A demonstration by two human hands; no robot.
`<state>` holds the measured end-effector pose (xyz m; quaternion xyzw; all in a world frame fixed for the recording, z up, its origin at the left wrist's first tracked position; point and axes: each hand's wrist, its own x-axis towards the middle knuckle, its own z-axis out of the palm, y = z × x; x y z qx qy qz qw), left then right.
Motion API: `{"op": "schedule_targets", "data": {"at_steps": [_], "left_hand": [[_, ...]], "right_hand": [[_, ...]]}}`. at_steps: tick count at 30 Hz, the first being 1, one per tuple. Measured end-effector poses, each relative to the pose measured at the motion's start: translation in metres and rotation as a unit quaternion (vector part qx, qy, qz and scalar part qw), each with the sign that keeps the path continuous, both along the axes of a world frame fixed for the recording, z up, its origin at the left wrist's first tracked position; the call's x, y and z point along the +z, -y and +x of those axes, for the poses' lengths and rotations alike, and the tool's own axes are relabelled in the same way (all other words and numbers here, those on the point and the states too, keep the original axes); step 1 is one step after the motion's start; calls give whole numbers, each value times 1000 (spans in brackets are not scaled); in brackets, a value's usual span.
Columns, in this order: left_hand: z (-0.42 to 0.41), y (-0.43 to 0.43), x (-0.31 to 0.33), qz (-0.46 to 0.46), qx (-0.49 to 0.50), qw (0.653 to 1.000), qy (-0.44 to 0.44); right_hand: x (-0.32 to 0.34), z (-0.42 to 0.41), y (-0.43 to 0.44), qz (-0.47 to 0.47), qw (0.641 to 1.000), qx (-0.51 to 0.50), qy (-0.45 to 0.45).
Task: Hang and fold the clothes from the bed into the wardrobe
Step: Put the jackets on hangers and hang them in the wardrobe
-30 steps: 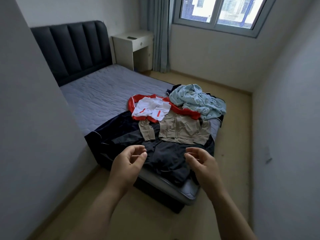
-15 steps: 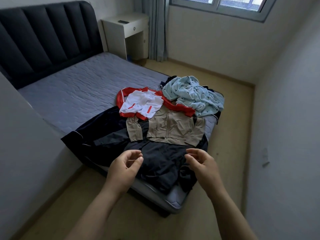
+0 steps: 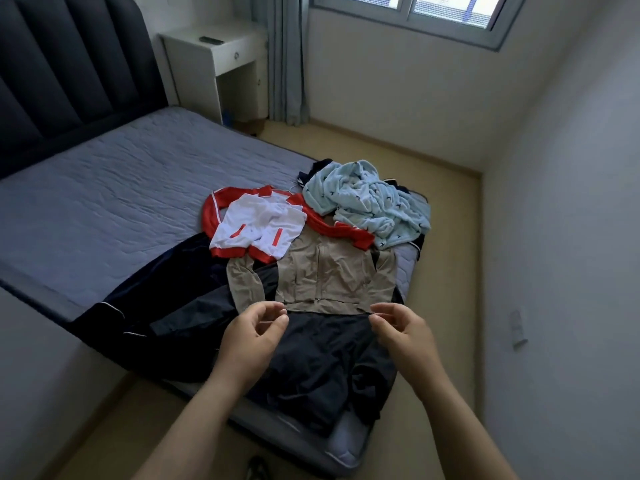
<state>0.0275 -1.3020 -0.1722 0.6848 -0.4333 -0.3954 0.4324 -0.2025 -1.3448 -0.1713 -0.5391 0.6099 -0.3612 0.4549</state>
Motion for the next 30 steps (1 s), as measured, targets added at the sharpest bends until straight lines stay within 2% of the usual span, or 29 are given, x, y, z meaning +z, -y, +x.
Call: {"op": "schedule_targets", "data": {"at_steps": [7,14,21,25,30], "left_hand": [[1,73,6,-12,-47,999,-11],[-29,112,0,-9,-61,998,2],[-96,133,-20,3,-2,1000,9],[-150,144,-24,6,55,998,6],[-177,140,-22,11,107,994,21]], "right_hand": [[9,4,54,-13,999,-36,-21],[0,-28,90,2,999,-42,-17],[-8,-89,146,17,999,33,-25],[-4,-140,188,-1,994,94,-60],[-9,-162,218,22,986,146,-74]]}}
